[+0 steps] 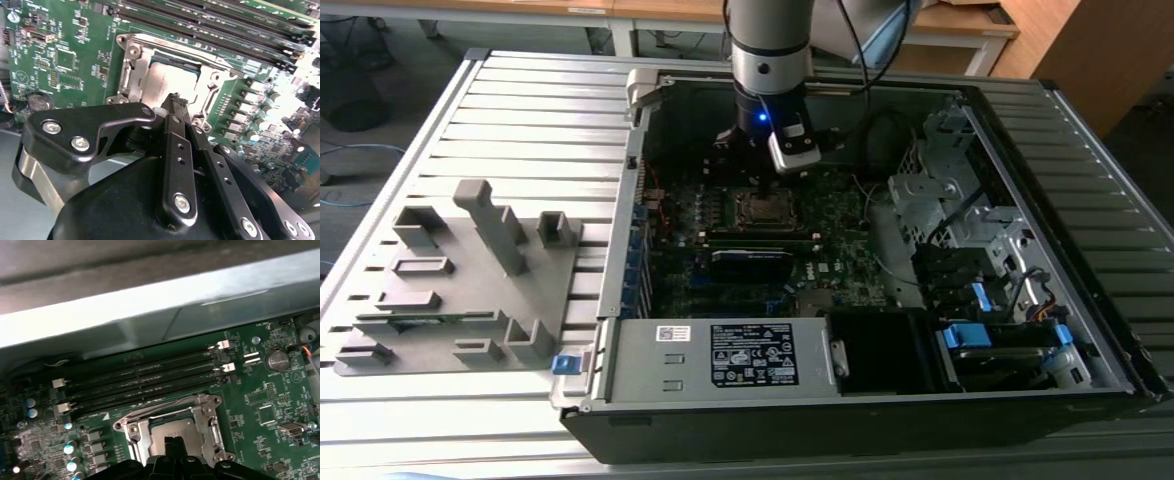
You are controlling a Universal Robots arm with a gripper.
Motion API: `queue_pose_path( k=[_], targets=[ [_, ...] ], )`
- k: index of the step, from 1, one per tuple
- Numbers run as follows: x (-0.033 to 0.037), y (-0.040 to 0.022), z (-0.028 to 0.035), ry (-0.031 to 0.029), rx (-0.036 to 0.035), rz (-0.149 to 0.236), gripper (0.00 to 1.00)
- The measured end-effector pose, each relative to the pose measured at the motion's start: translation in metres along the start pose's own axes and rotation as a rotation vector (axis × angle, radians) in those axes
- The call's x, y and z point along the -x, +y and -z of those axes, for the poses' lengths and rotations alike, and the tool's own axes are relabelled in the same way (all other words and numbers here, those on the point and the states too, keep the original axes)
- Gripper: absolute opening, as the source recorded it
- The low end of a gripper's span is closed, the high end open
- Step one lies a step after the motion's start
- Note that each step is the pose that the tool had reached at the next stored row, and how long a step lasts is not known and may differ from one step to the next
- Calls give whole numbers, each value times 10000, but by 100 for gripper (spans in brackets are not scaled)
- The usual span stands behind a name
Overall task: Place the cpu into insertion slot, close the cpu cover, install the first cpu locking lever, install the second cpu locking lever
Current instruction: 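Install the first cpu locking lever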
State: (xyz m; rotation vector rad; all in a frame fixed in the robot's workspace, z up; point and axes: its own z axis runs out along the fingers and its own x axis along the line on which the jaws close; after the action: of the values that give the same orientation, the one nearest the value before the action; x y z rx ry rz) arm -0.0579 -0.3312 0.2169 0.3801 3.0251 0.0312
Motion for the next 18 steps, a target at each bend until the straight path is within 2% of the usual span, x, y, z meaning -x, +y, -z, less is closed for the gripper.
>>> queue_pose_path(
  k=[5, 13, 16, 18],
  targets=[
    [42, 4, -7, 18, -7, 0, 11],
    [54, -7, -12, 21, -7, 1, 11],
    [54, -7, -12, 86, -24, 2, 11],
    [54, -7, -13, 90, -25, 0, 11]
  ],
)
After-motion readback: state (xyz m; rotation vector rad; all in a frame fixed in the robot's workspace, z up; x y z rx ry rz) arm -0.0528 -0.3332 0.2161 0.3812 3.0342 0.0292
